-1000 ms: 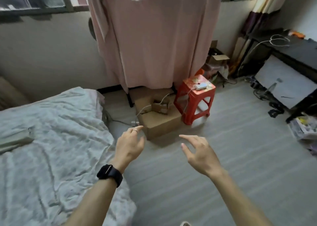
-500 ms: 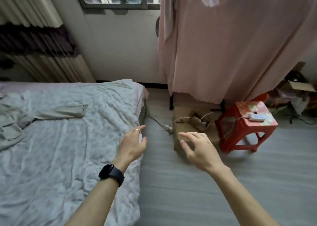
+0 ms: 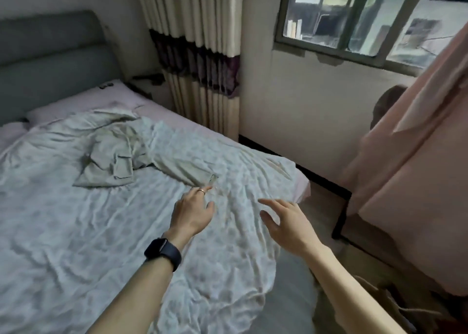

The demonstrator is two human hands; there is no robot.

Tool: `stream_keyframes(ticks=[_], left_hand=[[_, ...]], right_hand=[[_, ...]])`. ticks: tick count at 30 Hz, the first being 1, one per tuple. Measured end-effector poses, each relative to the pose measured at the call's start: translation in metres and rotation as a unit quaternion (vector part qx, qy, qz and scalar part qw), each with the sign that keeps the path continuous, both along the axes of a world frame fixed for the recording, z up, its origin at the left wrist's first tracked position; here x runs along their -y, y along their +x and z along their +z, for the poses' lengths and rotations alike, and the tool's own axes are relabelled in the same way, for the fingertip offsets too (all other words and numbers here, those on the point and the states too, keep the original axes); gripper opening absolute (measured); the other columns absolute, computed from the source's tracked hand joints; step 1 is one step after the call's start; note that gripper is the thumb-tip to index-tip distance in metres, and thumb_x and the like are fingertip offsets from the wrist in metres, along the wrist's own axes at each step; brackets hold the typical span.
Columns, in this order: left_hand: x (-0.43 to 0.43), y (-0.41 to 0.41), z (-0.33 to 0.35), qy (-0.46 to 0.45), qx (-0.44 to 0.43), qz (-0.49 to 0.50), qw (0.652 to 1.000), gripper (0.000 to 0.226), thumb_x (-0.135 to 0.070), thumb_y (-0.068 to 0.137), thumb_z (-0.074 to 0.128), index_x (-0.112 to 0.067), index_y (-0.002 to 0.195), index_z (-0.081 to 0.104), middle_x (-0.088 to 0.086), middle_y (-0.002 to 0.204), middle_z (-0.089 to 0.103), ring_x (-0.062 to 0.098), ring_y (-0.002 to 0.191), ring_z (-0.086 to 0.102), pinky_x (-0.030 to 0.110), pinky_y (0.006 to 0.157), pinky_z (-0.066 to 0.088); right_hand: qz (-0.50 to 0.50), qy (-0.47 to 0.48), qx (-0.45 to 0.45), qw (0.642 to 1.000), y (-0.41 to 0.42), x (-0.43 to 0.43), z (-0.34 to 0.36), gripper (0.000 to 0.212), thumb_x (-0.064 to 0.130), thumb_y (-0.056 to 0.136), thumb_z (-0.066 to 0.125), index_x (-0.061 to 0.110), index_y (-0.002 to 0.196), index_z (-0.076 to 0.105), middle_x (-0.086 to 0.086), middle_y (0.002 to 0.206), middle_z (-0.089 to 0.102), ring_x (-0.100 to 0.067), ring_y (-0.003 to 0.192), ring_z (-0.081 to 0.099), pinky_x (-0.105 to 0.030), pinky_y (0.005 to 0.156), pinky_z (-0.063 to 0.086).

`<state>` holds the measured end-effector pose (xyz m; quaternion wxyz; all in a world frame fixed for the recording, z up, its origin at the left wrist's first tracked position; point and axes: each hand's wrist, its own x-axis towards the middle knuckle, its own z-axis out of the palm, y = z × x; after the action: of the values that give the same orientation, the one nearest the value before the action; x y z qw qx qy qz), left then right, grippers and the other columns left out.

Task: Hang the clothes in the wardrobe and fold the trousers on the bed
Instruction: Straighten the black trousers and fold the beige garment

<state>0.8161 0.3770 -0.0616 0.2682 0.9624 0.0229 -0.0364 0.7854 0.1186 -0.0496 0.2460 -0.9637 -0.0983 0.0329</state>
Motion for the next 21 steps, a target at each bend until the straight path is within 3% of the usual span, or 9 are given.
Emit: stream_keyframes(ticks=[5,11,17,21], left_hand=[[-0.057,0.050,-0.010,0.017,-0.028,0.080,0.996,0.050,-0.031,0.099,0.048,-0.029,0.148,0.044,0.003,0.141,0.053,0.027,0.127,0.051,0.038,0.102,0.044],[-0.124,0.106,-0.040,0.041,-0.067,0.184,0.980,0.050,-0.032,0.098,0.047,-0.031,0.148,0.043,-0.002,0.144,0.052,0.024,0.125,0.053,0.037,0.097,0.048],[-0.160,0.170,-0.088,0.052,-0.150,0.266,0.951,0.050,-0.032,0.100,0.048,-0.032,0.149,0.040,-0.004,0.144,0.052,0.020,0.125,0.054,0.033,0.091,0.052],[-0.198,0.226,-0.123,0.061,-0.202,0.304,0.929,0.053,-0.030,0.101,0.048,-0.031,0.153,0.037,-0.002,0.149,0.046,0.022,0.129,0.050,0.036,0.092,0.051]], right_hand=[[0.088,-0.014,-0.025,0.996,0.105,-0.055,-0.012,0.040,0.050,0.103,0.045,0.044,0.142,0.050,0.018,0.141,0.055,-0.015,0.133,0.043,-0.028,0.105,0.036],[0.202,-0.021,-0.064,0.977,0.224,-0.127,-0.044,0.042,0.047,0.103,0.046,0.037,0.144,0.050,0.014,0.144,0.054,-0.017,0.134,0.042,-0.026,0.105,0.035],[0.312,-0.066,-0.116,0.941,0.338,-0.179,-0.097,0.045,0.049,0.103,0.044,0.037,0.146,0.047,0.015,0.146,0.051,-0.014,0.134,0.042,-0.023,0.103,0.035],[0.377,-0.082,-0.136,0.913,0.418,-0.243,-0.144,0.046,0.047,0.103,0.045,0.036,0.148,0.046,0.010,0.149,0.050,-0.021,0.135,0.044,-0.031,0.107,0.037]])
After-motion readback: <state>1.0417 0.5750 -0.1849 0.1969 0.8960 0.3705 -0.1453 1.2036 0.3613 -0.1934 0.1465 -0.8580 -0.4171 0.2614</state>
